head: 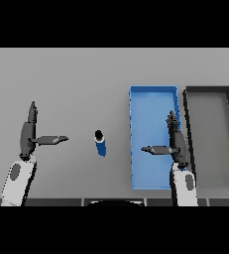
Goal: Pick up the blue pipe and place it into the blue bin.
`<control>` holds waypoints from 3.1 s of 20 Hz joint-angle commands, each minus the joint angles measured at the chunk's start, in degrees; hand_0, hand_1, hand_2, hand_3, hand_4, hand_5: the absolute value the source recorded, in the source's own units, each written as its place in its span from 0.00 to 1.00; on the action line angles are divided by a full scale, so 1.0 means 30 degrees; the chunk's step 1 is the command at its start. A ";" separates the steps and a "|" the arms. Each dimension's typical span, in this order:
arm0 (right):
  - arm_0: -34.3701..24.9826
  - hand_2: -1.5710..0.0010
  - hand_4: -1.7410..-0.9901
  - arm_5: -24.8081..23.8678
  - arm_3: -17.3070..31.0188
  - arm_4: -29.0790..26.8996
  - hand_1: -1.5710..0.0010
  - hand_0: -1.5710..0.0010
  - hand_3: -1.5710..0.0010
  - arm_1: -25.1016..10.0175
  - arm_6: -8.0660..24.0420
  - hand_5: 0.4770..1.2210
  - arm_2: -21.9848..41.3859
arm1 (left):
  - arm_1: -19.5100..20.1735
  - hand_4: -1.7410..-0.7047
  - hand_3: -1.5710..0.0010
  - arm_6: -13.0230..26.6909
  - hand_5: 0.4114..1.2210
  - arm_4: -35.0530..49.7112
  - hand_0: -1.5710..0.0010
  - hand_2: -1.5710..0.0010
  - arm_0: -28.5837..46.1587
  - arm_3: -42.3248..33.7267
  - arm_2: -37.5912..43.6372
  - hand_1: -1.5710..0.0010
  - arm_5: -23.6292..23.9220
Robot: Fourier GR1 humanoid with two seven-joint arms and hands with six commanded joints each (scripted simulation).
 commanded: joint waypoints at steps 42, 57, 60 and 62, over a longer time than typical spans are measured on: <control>0.2403 1.00 0.72 0.0726 -0.3206 0.3475 1.00 1.00 1.00 -0.2041 -0.0628 0.17 0.2402 | -0.2282 0.59 1.00 -0.1921 0.06 -0.3367 1.00 1.00 -0.2051 0.2103 -0.7361 1.00 -0.9126; 0.2108 1.00 0.73 0.0836 -0.2895 0.3188 1.00 1.00 1.00 -0.2054 -0.0551 0.17 0.2198 | -0.4974 0.11 0.22 -0.3803 0.85 -0.2848 0.22 0.17 -0.2196 0.3234 -0.7850 0.19 -0.8547; 0.2240 1.00 0.73 0.0975 -0.2977 0.3077 1.00 1.00 1.00 -0.2159 -0.0703 0.17 0.2162 | -0.5081 0.06 0.14 -0.3829 0.92 -0.2806 0.11 0.09 -0.2239 0.2931 -0.7787 0.10 -0.8073; 0.2061 1.00 0.73 0.0872 -0.2761 0.3291 1.00 1.00 1.00 -0.2034 -0.0568 0.17 0.2284 | -0.5259 0.04 0.10 -0.3869 0.95 -0.2462 0.07 0.06 -0.2395 0.2144 -0.7614 0.06 -0.7795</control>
